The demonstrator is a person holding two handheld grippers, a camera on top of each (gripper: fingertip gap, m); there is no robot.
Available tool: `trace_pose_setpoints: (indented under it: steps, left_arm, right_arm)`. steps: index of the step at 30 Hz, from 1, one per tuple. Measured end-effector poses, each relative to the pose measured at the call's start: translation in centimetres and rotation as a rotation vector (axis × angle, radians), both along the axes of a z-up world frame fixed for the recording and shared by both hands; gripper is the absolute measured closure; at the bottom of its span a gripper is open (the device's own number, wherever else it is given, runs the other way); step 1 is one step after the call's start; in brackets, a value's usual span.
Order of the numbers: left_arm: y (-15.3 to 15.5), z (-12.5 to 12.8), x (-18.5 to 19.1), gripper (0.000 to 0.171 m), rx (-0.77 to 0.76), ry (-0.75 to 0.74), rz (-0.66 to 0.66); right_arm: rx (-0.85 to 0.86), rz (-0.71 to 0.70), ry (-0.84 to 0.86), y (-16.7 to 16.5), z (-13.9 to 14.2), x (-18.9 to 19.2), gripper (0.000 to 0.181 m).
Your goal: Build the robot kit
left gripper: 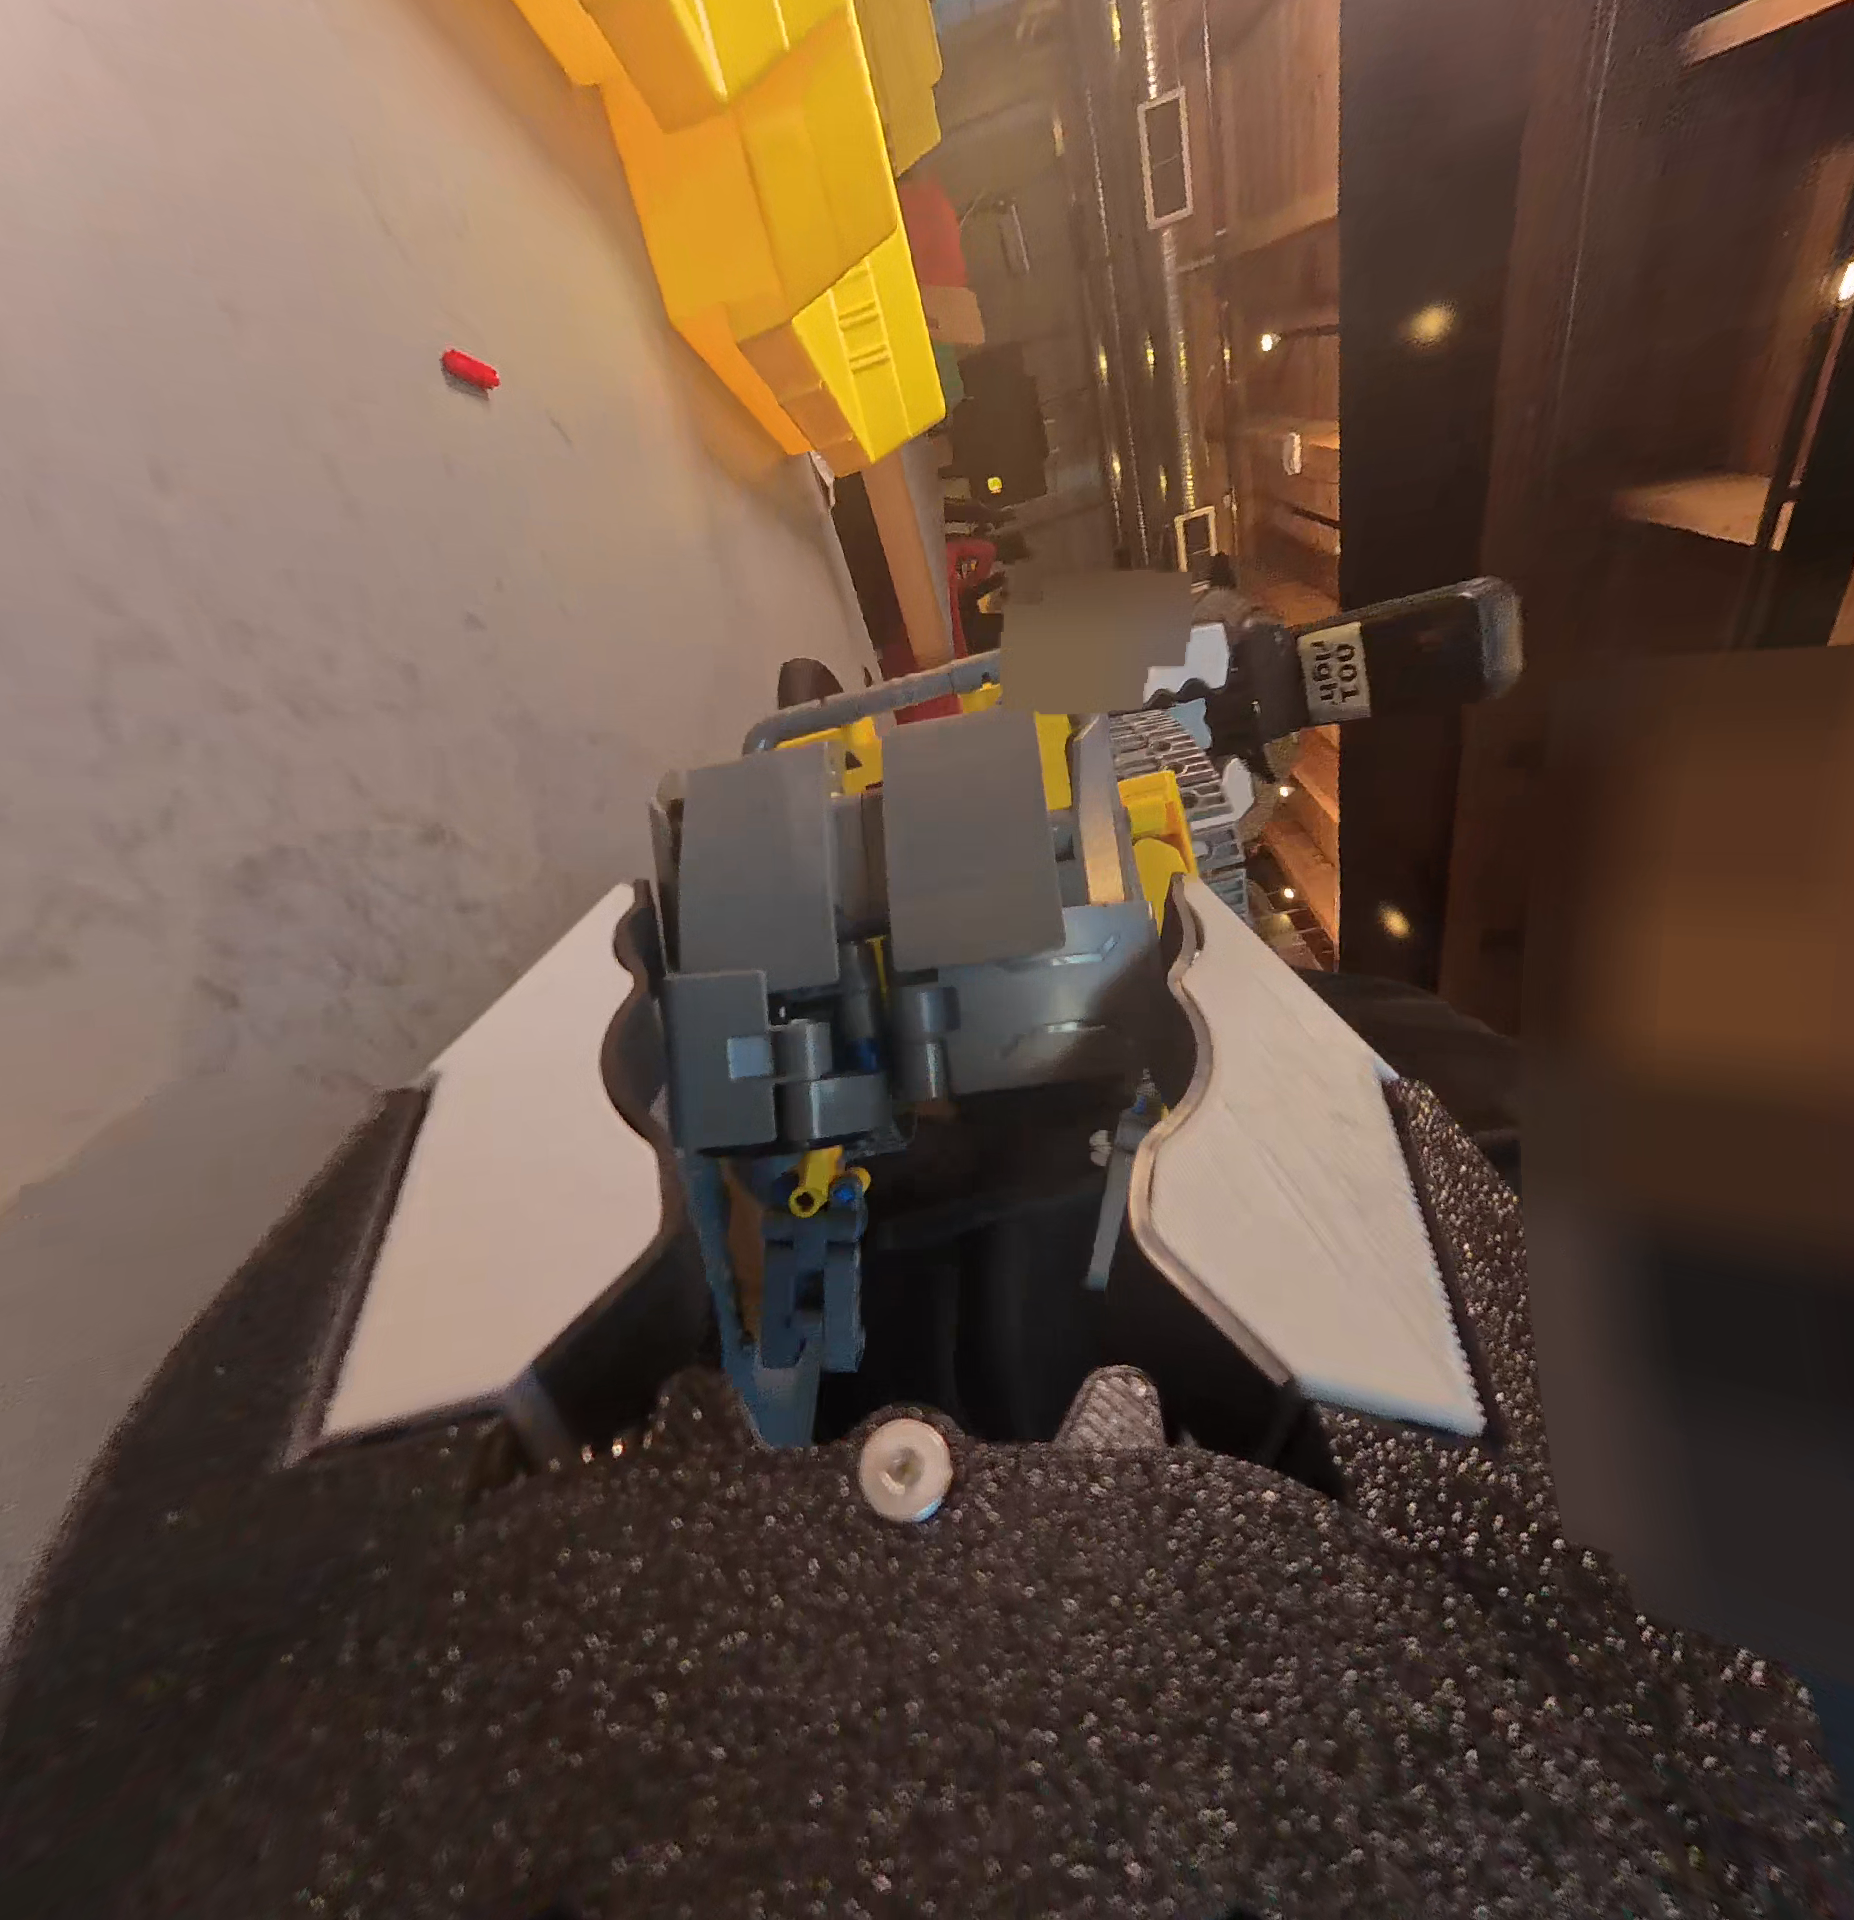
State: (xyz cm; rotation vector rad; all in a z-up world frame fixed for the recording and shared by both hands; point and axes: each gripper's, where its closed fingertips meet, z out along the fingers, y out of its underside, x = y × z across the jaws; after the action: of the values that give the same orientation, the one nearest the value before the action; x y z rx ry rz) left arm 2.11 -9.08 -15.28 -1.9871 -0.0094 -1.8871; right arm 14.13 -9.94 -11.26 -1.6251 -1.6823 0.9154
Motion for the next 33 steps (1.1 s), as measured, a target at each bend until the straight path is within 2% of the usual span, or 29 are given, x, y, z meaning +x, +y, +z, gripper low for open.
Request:
trace_pose_setpoints:
  steps: [7, 21, 24, 26, 29, 31, 33]
  left_arm:
    - [0.3, 0.1, 0.1, 0.077, 0.014, 0.026, -0.043]
    - [2.4, 0.6, -0.1, 0.081, -0.014, -0.050, -0.039]
    - [2.3, 0.8, -0.1, 0.083, 0.015, -0.033, -0.035]
    - [2.5, 0.8, -0.4, 0.084, 0.025, -0.033, -0.020]
    - [3.0, 1.2, -1.2, 0.084, 0.034, -0.053, 0.005]
    - [3.6, 2.1, -1.9, 0.084, 0.063, -0.079, 0.031]
    - [4.3, 3.4, -2.3, 0.084, 0.095, -0.127, 0.059]
  right_arm:
    - [-0.035, 0.014, 0.035, -0.8, 0.2, -0.2, 0.134]
    - [-0.072, 0.200, 0.047, -1.2, 0.3, -0.6, 0.134]
    - [-0.169, 0.298, 0.043, -1.9, 1.3, 0.2, 0.123]
    - [-0.239, 0.316, 0.109, -1.0, 3.2, 0.1, 0.124]
    - [-0.244, 0.246, 0.208, 2.3, 5.5, -1.6, 0.134]
    - [-0.173, 0.173, 0.205, 4.9, 5.3, -3.5, 0.139]
    - [-0.082, 0.177, 0.183, 6.0, 4.5, -5.7, 0.143]
